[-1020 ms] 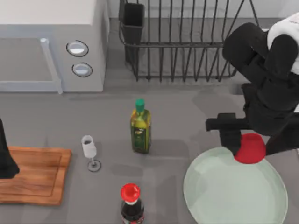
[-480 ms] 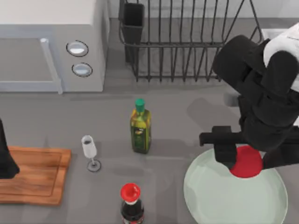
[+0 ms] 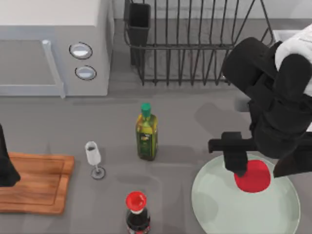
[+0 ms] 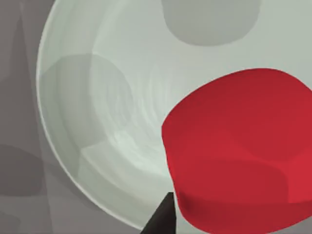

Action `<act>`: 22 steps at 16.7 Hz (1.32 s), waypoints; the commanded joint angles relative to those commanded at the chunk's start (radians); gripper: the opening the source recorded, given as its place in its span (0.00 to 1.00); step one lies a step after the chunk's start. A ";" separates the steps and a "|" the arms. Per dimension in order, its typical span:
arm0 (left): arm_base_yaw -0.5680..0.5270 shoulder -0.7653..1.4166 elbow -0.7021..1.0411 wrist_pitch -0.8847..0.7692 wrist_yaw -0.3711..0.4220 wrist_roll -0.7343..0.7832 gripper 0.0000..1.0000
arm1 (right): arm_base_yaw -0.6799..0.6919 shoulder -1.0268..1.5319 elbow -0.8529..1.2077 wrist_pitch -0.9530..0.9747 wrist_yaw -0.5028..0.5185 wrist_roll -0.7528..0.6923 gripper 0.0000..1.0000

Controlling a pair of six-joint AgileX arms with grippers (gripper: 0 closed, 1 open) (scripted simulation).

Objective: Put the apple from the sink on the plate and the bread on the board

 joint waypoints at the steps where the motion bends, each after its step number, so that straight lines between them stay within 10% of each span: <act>1: 0.000 0.000 0.000 0.000 0.000 0.000 1.00 | 0.000 0.000 0.000 0.000 0.000 0.000 0.75; 5: 0.000 0.000 0.000 0.000 0.000 0.000 1.00 | 0.000 0.000 0.000 0.000 0.000 0.000 1.00; 22: 0.000 0.000 0.000 0.000 0.000 0.000 1.00 | -0.150 -0.353 -0.280 0.270 0.000 -0.151 1.00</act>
